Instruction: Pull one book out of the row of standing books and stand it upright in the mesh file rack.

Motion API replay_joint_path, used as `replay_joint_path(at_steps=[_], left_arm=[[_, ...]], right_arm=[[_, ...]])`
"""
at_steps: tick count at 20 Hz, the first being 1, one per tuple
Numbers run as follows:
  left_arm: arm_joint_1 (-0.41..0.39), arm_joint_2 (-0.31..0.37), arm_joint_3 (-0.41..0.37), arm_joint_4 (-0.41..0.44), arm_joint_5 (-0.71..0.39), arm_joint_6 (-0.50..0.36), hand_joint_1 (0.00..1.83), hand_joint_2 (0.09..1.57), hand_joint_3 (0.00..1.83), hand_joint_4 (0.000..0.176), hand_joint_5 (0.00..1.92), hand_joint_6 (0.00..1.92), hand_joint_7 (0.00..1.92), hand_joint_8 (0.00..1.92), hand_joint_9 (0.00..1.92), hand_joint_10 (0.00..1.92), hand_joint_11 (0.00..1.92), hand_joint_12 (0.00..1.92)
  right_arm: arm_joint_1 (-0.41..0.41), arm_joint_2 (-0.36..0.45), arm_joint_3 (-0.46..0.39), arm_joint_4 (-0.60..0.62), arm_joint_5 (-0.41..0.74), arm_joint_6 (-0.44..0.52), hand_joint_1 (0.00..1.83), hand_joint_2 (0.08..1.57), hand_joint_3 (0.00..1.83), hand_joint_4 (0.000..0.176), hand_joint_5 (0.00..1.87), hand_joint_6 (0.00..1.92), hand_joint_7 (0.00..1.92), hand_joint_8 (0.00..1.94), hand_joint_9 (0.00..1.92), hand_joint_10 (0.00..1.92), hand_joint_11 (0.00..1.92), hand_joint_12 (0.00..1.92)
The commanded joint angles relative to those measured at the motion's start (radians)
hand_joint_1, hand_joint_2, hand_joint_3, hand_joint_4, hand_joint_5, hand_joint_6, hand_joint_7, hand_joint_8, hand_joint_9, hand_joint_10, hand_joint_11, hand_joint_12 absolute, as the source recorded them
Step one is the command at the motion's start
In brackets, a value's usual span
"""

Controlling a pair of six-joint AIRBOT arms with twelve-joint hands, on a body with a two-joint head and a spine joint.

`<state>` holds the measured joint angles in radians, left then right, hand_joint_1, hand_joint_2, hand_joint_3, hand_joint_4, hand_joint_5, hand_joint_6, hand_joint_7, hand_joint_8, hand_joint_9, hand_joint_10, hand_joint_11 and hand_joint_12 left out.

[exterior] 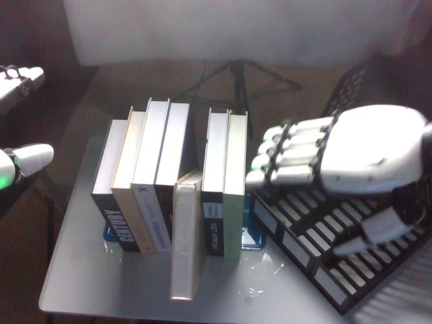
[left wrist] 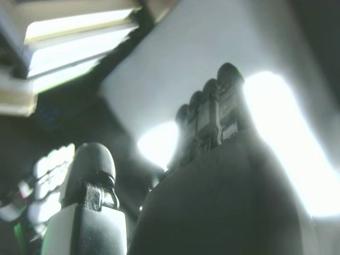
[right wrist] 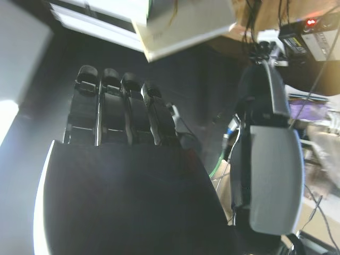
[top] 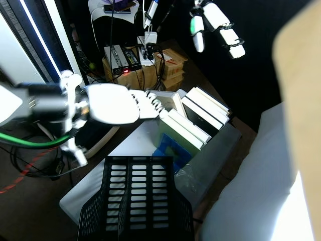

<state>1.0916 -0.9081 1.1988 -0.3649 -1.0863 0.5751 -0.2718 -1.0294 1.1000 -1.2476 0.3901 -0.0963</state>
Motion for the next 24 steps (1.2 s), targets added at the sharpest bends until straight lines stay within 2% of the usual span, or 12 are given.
replay_joint_path(at_steps=[1, 6, 7, 10, 12, 13, 14, 15, 20, 21, 23, 24], left_arm=[[0.002, 0.004, 0.006, -0.019, -0.116, -0.002, 0.44, 1.29, 0.00, 0.011, 0.00, 0.00, 0.00, 0.00, 0.00, 0.00, 0.00, 0.00], [0.007, -0.008, 0.032, -0.054, -0.125, -0.002, 0.45, 1.28, 0.00, 0.007, 0.00, 0.00, 0.00, 0.00, 0.00, 0.00, 0.00, 0.00], [0.011, -0.008, 0.035, -0.061, -0.122, -0.002, 0.41, 1.28, 0.00, 0.030, 0.00, 0.00, 0.00, 0.00, 0.00, 0.00, 0.00, 0.00], [0.024, -0.007, 0.041, -0.075, -0.113, -0.010, 0.40, 1.29, 0.00, 0.033, 0.00, 0.00, 0.00, 0.00, 0.00, 0.00, 0.00, 0.00], [0.039, -0.005, 0.043, -0.093, -0.120, -0.016, 0.42, 1.29, 0.00, 0.025, 0.00, 0.00, 0.00, 0.00, 0.00, 0.00, 0.00, 0.00], [0.047, -0.004, 0.043, -0.104, -0.127, -0.017, 0.39, 1.30, 0.00, 0.030, 0.00, 0.00, 0.00, 0.00, 0.00, 0.00, 0.00, 0.00], [0.051, -0.002, 0.044, -0.108, -0.127, -0.021, 0.38, 1.30, 0.01, 0.049, 0.00, 0.00, 0.00, 0.00, 0.00, 0.00, 0.00, 0.00], [0.052, -0.002, 0.046, -0.110, -0.123, -0.023, 0.41, 1.31, 0.01, 0.039, 0.00, 0.00, 0.00, 0.00, 0.00, 0.00, 0.00, 0.00], [0.063, -0.008, 0.049, -0.125, -0.122, -0.030, 0.40, 1.32, 0.01, 0.044, 0.00, 0.00, 0.00, 0.00, 0.00, 0.00, 0.00, 0.00], [0.073, -0.008, 0.049, -0.132, -0.127, -0.034, 0.39, 1.32, 0.01, 0.032, 0.00, 0.00, 0.00, 0.00, 0.00, 0.00, 0.00, 0.00], [0.093, -0.008, 0.047, -0.153, -0.142, -0.041, 0.43, 1.31, 0.00, 0.023, 0.00, 0.00, 0.00, 0.00, 0.00, 0.00, 0.00, 0.00], [0.099, -0.007, 0.046, -0.161, -0.146, -0.042, 0.44, 1.31, 0.00, 0.024, 0.00, 0.00, 0.00, 0.00, 0.00, 0.00, 0.00, 0.00]], right_arm=[[0.034, -0.006, 0.003, -0.034, 0.057, 0.045, 0.64, 1.03, 0.00, 0.000, 0.00, 0.00, 0.00, 0.00, 0.00, 0.00, 0.00, 0.00], [0.078, -0.068, 0.025, -0.175, 0.055, 0.135, 0.68, 0.99, 0.00, 0.000, 0.00, 0.00, 0.00, 0.00, 0.00, 0.00, 0.00, 0.00], [0.078, -0.083, 0.033, -0.182, 0.055, 0.135, 0.70, 0.99, 0.00, 0.000, 0.00, 0.00, 0.00, 0.00, 0.00, 0.00, 0.00, 0.00], [0.083, -0.121, 0.048, -0.199, 0.053, 0.134, 0.65, 0.98, 0.00, 0.000, 0.00, 0.00, 0.00, 0.00, 0.00, 0.00, 0.00, 0.00], [0.085, -0.142, 0.057, -0.206, 0.053, 0.134, 0.63, 0.98, 0.00, 0.000, 0.00, 0.00, 0.00, 0.00, 0.00, 0.00, 0.00, 0.00], [0.089, -0.157, 0.062, -0.217, 0.053, 0.134, 0.63, 0.99, 0.00, 0.000, 0.00, 0.00, 0.00, 0.00, 0.00, 0.00, 0.00, 0.00], [0.092, -0.168, 0.064, -0.226, 0.049, 0.134, 0.62, 0.99, 0.00, 0.000, 0.00, 0.00, 0.00, 0.00, 0.00, 0.00, 0.00, 0.00], [0.094, -0.181, 0.068, -0.233, 0.047, 0.134, 0.59, 0.99, 0.00, 0.000, 0.00, 0.00, 0.00, 0.00, 0.00, 0.00, 0.00, 0.00], [0.096, -0.252, 0.108, -0.242, 0.026, 0.131, 0.60, 1.00, 0.00, 0.000, 0.00, 0.00, 0.00, 0.00, 0.00, 0.00, 0.00, 0.00], [0.096, -0.265, 0.115, -0.242, 0.021, 0.126, 0.56, 1.00, 0.00, 0.013, 0.00, 0.00, 0.00, 0.00, 0.00, 0.00, 0.00, 0.00], [0.098, -0.293, 0.126, -0.244, 0.009, 0.107, 0.54, 1.02, 0.00, 0.025, 0.00, 0.00, 0.00, 0.00, 0.00, 0.00, 0.00, 0.00], [0.100, -0.303, 0.129, -0.244, 0.000, 0.096, 0.56, 1.00, 0.00, 0.032, 0.00, 0.00, 0.00, 0.00, 0.00, 0.00, 0.00, 0.00]])
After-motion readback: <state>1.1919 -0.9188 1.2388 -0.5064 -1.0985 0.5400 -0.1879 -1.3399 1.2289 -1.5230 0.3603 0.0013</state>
